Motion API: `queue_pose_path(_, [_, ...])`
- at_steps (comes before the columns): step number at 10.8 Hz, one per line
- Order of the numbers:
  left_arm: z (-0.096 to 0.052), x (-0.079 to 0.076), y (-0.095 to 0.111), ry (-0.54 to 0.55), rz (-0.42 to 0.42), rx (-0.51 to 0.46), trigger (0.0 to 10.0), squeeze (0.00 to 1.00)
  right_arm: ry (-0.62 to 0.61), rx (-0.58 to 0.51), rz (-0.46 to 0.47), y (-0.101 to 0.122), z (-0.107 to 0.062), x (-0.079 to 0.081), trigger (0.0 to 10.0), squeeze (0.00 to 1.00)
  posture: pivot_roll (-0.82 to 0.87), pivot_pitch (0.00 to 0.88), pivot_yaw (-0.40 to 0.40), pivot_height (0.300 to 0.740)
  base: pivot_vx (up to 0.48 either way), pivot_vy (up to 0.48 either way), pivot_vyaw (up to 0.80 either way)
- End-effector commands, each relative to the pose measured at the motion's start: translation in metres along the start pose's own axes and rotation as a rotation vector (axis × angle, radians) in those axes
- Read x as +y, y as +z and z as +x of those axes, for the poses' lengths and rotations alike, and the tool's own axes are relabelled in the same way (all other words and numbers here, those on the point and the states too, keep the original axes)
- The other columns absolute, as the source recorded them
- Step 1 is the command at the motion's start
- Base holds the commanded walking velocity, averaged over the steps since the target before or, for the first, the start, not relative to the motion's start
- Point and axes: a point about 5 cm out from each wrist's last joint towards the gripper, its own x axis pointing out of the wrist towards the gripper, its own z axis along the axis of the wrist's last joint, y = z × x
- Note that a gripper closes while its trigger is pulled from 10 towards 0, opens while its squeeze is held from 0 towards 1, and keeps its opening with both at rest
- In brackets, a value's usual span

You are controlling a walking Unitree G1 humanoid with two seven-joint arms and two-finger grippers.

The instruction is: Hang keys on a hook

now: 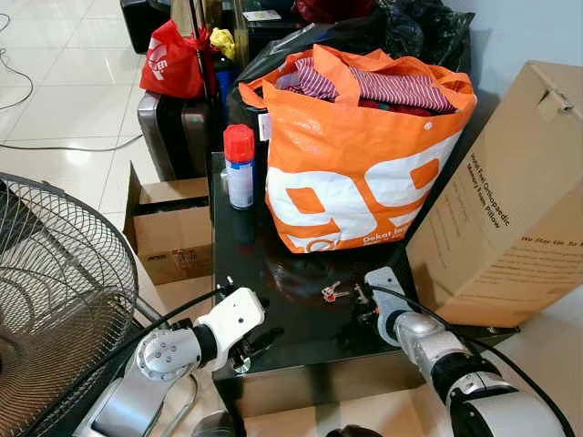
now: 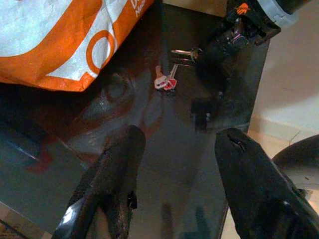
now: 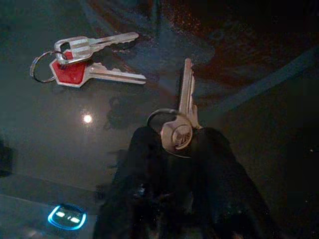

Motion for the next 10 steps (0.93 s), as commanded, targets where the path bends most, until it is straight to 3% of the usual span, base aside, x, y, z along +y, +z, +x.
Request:
queue_pose_path(1, [0.000,0.000,0.005,-0.007,0.014,-0.009,10.0,0.00,-0.005,0.030,-0.006,-0.004,0.000,0.000,0.0,0.00,0.02,0.072,-0.050,0.740,0.000,0.000,0.00])
queue_pose_path(4, [0.000,0.000,0.005,-0.004,0.013,-0.011,10.0,0.00,-0.003,0.026,-0.021,-0.004,0.000,-0.002,0.0,0.00,0.02,0.069,-0.056,0.740,0.000,0.000,0.00])
queue_pose_path(8, [0.001,0.000,0.004,-0.002,0.013,-0.013,10.0,0.00,0.000,-0.019,-0.021,-0.003,-0.006,-0.017,0.0,0.00,0.01,0.056,-0.052,0.740,0.000,0.000,0.00])
queue_pose_path(10, [0.001,0.000,0.004,-0.005,0.016,-0.016,10.0,0.00,0.084,-0.061,-0.001,-0.002,-0.009,-0.017,0.0,0.00,0.01,0.050,-0.054,0.740,0.000,0.000,0.00])
